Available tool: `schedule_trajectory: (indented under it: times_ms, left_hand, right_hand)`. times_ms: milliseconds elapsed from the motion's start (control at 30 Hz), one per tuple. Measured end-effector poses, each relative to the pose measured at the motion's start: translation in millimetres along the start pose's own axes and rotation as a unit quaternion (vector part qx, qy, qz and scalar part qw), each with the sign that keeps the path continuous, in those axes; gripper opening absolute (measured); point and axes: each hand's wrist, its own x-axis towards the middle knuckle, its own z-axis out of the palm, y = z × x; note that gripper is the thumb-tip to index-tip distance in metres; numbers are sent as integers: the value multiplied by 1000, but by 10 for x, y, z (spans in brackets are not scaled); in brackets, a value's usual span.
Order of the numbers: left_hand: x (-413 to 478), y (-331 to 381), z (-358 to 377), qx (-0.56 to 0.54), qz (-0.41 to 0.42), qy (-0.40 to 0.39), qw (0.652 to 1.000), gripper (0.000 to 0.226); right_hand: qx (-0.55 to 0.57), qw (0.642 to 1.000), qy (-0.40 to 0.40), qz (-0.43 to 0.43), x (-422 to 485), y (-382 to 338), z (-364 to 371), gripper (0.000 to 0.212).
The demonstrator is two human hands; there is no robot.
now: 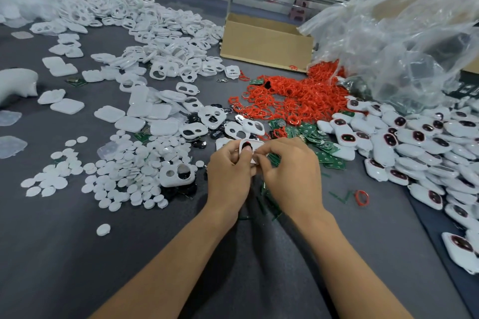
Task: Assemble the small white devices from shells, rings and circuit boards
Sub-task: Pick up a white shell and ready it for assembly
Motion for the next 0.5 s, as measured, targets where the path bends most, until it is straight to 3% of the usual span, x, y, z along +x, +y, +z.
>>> schedule_trajectory:
  times_ms: [167,500]
  left_hand:
    - [-6,-3,-8,6,2,7,1000,21]
    - [-18,39,-6,-18,-4,2,1000,25]
  right_hand:
    - [5,999,53,-2,-10,-23,12,3]
    - [-12,1000,4,-16,-21,2,32,5]
